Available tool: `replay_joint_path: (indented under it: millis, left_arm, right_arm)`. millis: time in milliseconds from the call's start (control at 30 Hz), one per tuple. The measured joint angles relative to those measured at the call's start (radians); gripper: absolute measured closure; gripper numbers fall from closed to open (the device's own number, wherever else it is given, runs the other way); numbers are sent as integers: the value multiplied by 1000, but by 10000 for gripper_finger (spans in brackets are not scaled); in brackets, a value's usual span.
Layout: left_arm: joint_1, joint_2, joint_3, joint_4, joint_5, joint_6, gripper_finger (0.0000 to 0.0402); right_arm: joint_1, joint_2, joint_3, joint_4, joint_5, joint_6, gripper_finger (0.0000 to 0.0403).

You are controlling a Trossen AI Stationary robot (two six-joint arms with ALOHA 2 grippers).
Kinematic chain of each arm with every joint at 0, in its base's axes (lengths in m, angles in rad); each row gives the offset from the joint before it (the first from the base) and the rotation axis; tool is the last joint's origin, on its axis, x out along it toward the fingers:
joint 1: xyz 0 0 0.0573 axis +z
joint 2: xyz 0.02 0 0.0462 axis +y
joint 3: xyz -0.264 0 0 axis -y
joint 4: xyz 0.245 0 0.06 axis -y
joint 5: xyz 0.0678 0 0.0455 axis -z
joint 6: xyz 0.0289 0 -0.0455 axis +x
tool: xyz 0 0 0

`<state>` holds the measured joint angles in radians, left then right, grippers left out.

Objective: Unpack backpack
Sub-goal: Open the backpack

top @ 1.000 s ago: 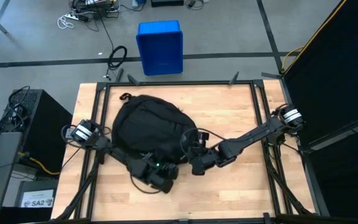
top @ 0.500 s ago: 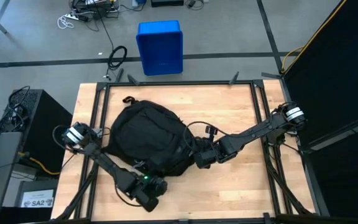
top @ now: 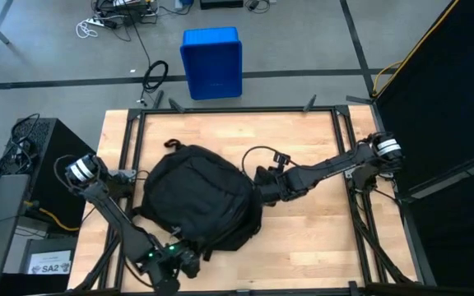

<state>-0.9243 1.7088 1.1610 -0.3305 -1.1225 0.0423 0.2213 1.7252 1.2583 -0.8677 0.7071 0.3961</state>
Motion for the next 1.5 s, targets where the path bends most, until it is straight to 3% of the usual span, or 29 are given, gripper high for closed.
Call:
replay_joint_path:
  millis: [367, 700, 833, 967, 1067, 1300, 1500]
  left_arm:
    - [22, 0, -16, -2, 0, -37, 401]
    - [71, 0, -22, -10, 35, -50, 401]
    - [106, 0, -22, -10, 27, -37, 401]
    - [153, 0, -22, -8, 8, -6, 401]
    - [186, 0, -21, 1, 8, 10, 401]
    - [227, 0, 12, 4, 41, 46, 401]
    - [244, 0, 19, 58, 61, 103, 401]
  right_arm:
    - [-92, -6, -3, 105, -34, -300, 376]
    - [48, -128, -3, 97, -45, -316, 309]
    - [140, -149, -3, 264, -164, -296, 283]
    - [226, -101, -2, 507, -291, -386, 270]
    - [271, -41, -2, 582, -290, -462, 268]
    - [235, 83, -3, 563, -207, -448, 271]
    - [150, 139, -2, 544, -256, -426, 266]
